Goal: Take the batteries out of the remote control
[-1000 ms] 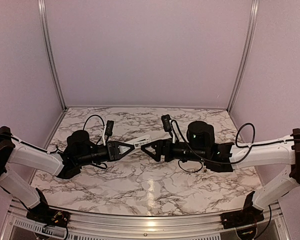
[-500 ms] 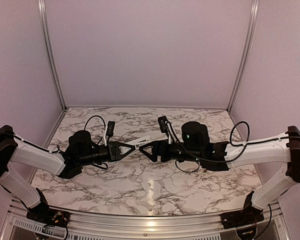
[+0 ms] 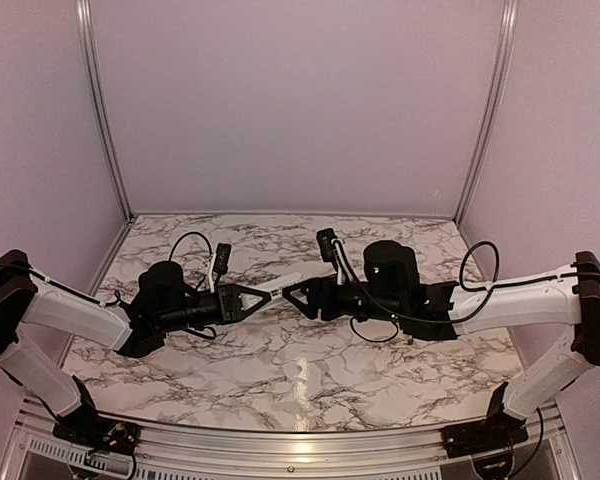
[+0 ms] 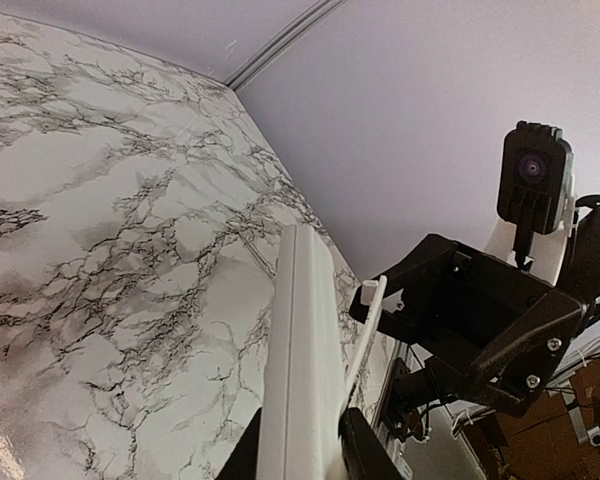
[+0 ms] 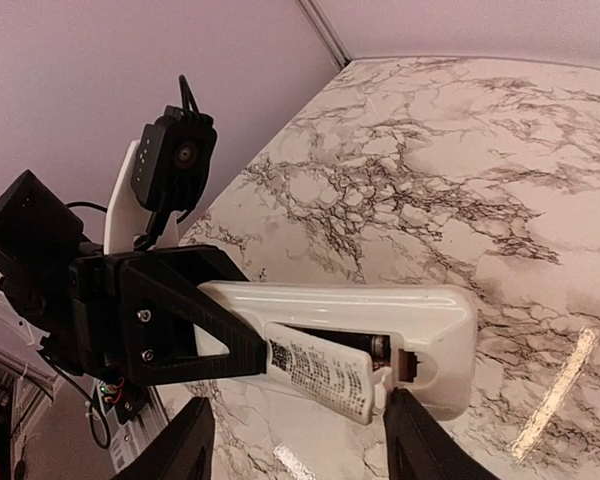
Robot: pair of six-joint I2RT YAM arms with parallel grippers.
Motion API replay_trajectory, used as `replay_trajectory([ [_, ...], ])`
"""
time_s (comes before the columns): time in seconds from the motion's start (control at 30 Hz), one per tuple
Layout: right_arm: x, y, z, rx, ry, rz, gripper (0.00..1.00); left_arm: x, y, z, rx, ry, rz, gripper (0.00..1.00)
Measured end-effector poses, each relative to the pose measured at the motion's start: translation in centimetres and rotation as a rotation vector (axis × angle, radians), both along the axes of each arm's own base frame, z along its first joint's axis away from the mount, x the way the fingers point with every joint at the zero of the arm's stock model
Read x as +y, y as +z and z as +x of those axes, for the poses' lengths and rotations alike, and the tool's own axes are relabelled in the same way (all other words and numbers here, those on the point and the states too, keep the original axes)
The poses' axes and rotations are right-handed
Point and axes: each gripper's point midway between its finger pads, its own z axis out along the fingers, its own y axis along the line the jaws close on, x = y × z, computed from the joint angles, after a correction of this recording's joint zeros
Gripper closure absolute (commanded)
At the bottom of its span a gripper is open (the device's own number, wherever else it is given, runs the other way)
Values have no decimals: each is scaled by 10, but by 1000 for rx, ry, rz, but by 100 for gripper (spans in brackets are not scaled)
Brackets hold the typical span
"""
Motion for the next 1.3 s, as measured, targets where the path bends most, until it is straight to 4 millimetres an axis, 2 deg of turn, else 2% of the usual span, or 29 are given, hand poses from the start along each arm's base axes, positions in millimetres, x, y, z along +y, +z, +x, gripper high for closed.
replay_trajectory([
  [0.1, 1, 2, 0, -1, 3, 7, 60, 0, -1, 1, 3, 1, 2, 100],
  [0.27, 5, 8, -4, -17, 24, 32, 72, -3, 0, 1, 0, -3, -1, 100],
  [0.4, 7, 12, -3, -26, 25, 51, 87, -3, 0, 1, 0, -4, -2, 100],
  [0.6, 9, 1, -1, -15, 23, 30, 90, -3, 0, 1, 0, -7, -2, 100],
  [0.73, 7, -4, 1, -10, 2, 9, 85, -3, 0, 1, 0, -7, -1, 100],
  [0.93, -1, -12, 5, -8, -35, -40, 56, -3, 0, 1, 1, -7, -1, 100],
  [1.03, -13, -12, 9, -24, -81, -86, 43, -4, -1, 1, 3, -9, 1, 100],
  [1.13, -29, -2, 12, -44, -140, -103, 33, -8, -2, 3, 7, -18, 3, 100],
  [1.3, -67, 15, 12, -87, -249, -131, 21, -17, -11, 6, 38, -38, 10, 100],
])
